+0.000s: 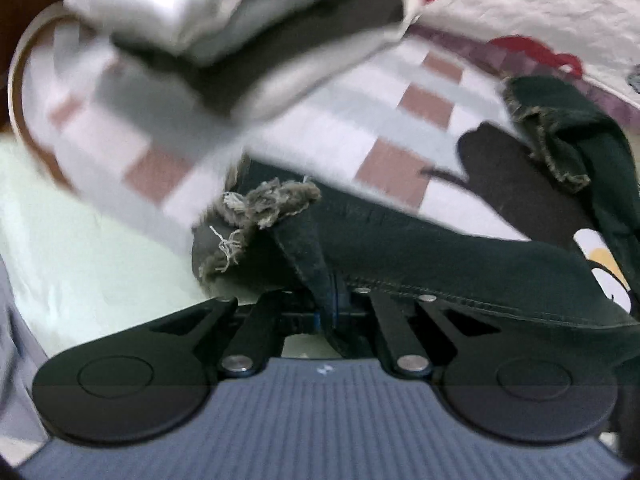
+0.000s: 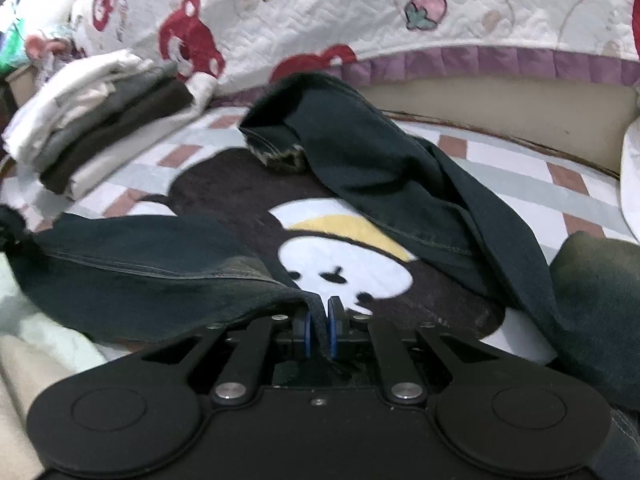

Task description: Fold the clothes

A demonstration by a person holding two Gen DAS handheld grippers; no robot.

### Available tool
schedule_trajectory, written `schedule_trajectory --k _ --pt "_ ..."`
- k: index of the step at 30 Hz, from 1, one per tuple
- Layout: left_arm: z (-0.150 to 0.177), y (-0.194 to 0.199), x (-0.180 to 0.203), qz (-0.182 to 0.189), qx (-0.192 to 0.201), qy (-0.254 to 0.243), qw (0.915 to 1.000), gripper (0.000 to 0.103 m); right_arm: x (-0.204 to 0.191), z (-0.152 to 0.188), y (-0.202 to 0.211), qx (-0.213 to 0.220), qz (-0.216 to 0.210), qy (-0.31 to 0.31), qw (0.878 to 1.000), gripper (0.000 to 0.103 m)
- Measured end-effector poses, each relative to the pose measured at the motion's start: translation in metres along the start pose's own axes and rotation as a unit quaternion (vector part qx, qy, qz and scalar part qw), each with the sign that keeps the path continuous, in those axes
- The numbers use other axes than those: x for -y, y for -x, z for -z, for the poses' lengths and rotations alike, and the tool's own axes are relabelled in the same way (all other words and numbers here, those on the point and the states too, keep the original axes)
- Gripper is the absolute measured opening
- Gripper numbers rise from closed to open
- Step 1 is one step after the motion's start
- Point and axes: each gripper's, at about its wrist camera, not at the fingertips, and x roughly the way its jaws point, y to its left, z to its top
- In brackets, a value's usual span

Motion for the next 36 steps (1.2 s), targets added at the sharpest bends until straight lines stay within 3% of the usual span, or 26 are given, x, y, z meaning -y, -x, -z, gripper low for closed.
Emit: schedule_trajectory --k 3,7,12,17,19,21,24,26,28,30,31,32,34,36 --pt "-0.012 0.021 0.000 -0.011 0.042 -0.029 0.9986 0.004 -0.001 -0.003 0.022 0.015 -0.037 0.006 0.999 0.005" --pt "-0.029 0.051 -0.012 -0.037 0.104 -0.079 0.9907 0.004 -0.008 -0.008 0.056 0.027 -0.094 0.019 0.995 0.004" --pt "-0.051 0.072 -0.036 -0.046 0.132 -0.071 0.9877 0.004 -0.028 -0.009 0.071 0.013 -0.156 0.012 0.988 0.005" --pt "-0.056 0.123 -0.058 -0.079 0.215 -0.066 0.9711 0.004 -0.057 -0.002 0.080 -0.001 -0.245 -0.011 0.969 0.006" --pt "-0.048 0.133 -0.070 -0.117 0.227 -0.071 0.9642 0.004 -0.066 0.006 0.086 -0.008 -0.278 -0.018 0.960 0.006" --pt "-0.036 0.120 -0.081 -0.156 0.203 -0.084 0.9630 0.004 -0.071 0.017 0.081 -0.029 -0.294 -0.037 0.955 0.006" --pt "-0.016 0.072 -0.107 -0.175 0.095 -0.079 0.9767 0.004 -0.077 0.032 0.065 -0.070 -0.295 -0.046 0.952 0.007" --pt "-0.008 0.052 -0.120 -0.186 0.041 -0.072 0.9791 0.004 -0.076 0.038 0.058 -0.091 -0.298 -0.056 0.949 0.011" --pt "-0.009 0.051 -0.123 -0.190 0.029 -0.070 0.9789 0.008 -0.065 0.039 0.063 -0.079 -0.306 -0.091 0.944 0.014" --pt "-0.013 0.056 -0.120 -0.193 0.030 -0.074 0.9780 0.012 -0.045 0.041 0.078 -0.054 -0.313 -0.139 0.938 0.024" --pt "-0.017 0.063 -0.113 -0.194 0.042 -0.081 0.9768 0.012 -0.033 0.044 0.088 -0.040 -0.311 -0.164 0.935 0.037" --pt "-0.019 0.073 -0.102 -0.190 0.056 -0.096 0.9755 0.013 -0.020 0.047 0.099 -0.026 -0.305 -0.188 0.933 0.043" --pt "-0.022 0.094 -0.073 -0.179 0.087 -0.133 0.9708 0.024 0.012 0.057 0.129 0.003 -0.270 -0.230 0.935 0.043" --pt "-0.026 0.110 -0.035 -0.139 0.107 -0.168 0.9699 0.046 0.046 0.074 0.163 0.030 -0.220 -0.271 0.936 0.043"
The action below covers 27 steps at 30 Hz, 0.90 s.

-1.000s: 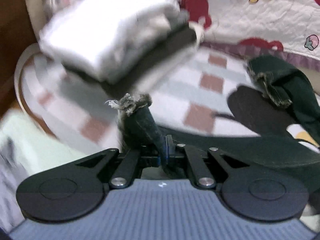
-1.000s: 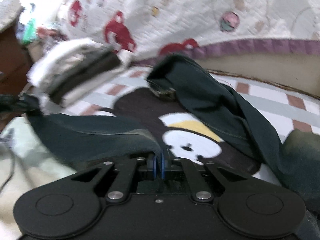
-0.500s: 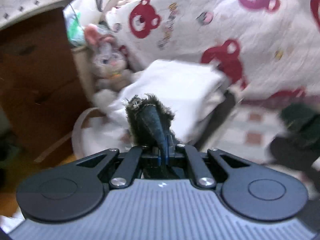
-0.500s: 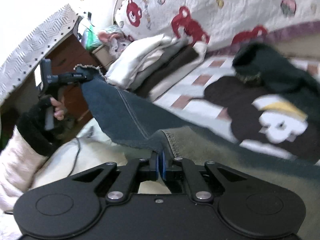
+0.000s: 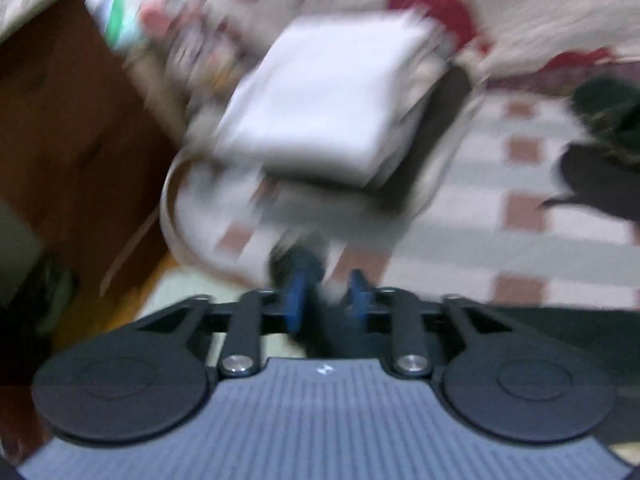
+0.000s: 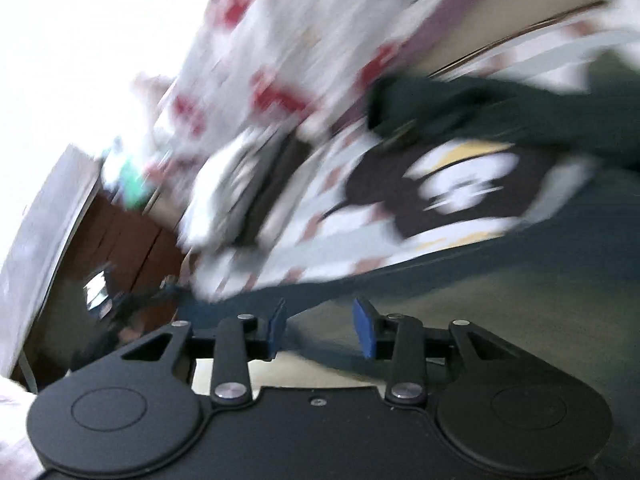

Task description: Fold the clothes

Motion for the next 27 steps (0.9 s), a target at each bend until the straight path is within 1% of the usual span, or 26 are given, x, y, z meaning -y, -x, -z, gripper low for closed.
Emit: schedule_trajectory --k 1,3,4,6,7,8,10,13,15,17,18,19,20,21,22,23,24,25,27 --pt "-0.009 0.011 0.014 0.022 0.015 -0.013 0.9996 0.047 0.009 0.001 0.023 0.022 0.024 -0.013 0.999 0.043" --pt "-0.023 0.027 0.049 0.083 0.025 -0.036 0.9956 0.047 0.029 0.007 0.071 0.064 0.080 -0.041 0.994 0.044" --pt "-0.030 0.034 0.071 0.115 0.027 -0.050 0.9918 0.047 0.037 0.013 0.094 0.084 0.110 -0.056 0.989 0.045" --pt "-0.039 0.047 0.119 0.181 0.036 -0.085 0.9790 0.048 0.053 0.029 0.134 0.115 0.163 -0.087 0.976 0.047" --pt "-0.040 0.053 0.146 0.217 0.040 -0.105 0.9698 0.048 0.059 0.037 0.148 0.126 0.181 -0.102 0.970 0.048" --pt "-0.041 0.059 0.174 0.253 0.042 -0.124 0.9586 0.050 0.067 0.045 0.161 0.137 0.195 -0.120 0.964 0.050" --pt "-0.039 0.070 0.234 0.329 0.037 -0.166 0.9288 0.050 0.086 0.057 0.178 0.156 0.215 -0.155 0.951 0.050" --pt "-0.027 0.088 0.311 0.393 0.029 -0.233 0.8890 0.050 0.112 0.066 0.185 0.185 0.222 -0.200 0.936 0.052" --pt "-0.017 0.100 0.352 0.415 0.036 -0.284 0.8637 0.050 0.129 0.070 0.184 0.206 0.219 -0.230 0.926 0.054" --pt "-0.004 0.114 0.382 0.426 0.041 -0.317 0.8461 0.051 0.145 0.070 0.177 0.227 0.207 -0.258 0.916 0.065" --pt "0.003 0.121 0.396 0.431 0.044 -0.332 0.8377 0.051 0.153 0.071 0.173 0.238 0.199 -0.272 0.911 0.066" --pt "0.008 0.123 0.404 0.437 0.039 -0.340 0.8315 0.052 0.162 0.071 0.169 0.250 0.190 -0.286 0.905 0.067" --pt "0.012 0.124 0.410 0.444 0.033 -0.346 0.8261 0.052 0.167 0.069 0.165 0.260 0.191 -0.286 0.902 0.059" --pt "0.017 0.124 0.415 0.447 0.022 -0.348 0.8234 0.052 0.168 0.065 0.162 0.270 0.203 -0.271 0.901 0.048" --pt "0.021 0.122 0.419 0.450 0.010 -0.349 0.8219 0.052 0.164 0.060 0.160 0.278 0.223 -0.244 0.902 0.019" --pt "0.027 0.119 0.419 0.451 -0.001 -0.353 0.8195 0.052 0.152 0.054 0.161 0.289 0.248 -0.200 0.903 0.013" --pt "0.033 0.119 0.420 0.450 -0.009 -0.359 0.8175 0.052 0.136 0.050 0.168 0.315 0.258 -0.152 0.901 0.009" --pt "0.040 0.119 0.422 0.448 -0.015 -0.366 0.8157 0.052 0.117 0.048 0.177 0.346 0.263 -0.110 0.894 0.002" --pt "0.050 0.116 0.420 0.446 -0.028 -0.383 0.8086 0.052 0.079 0.045 0.198 0.393 0.288 -0.037 0.873 0.000"
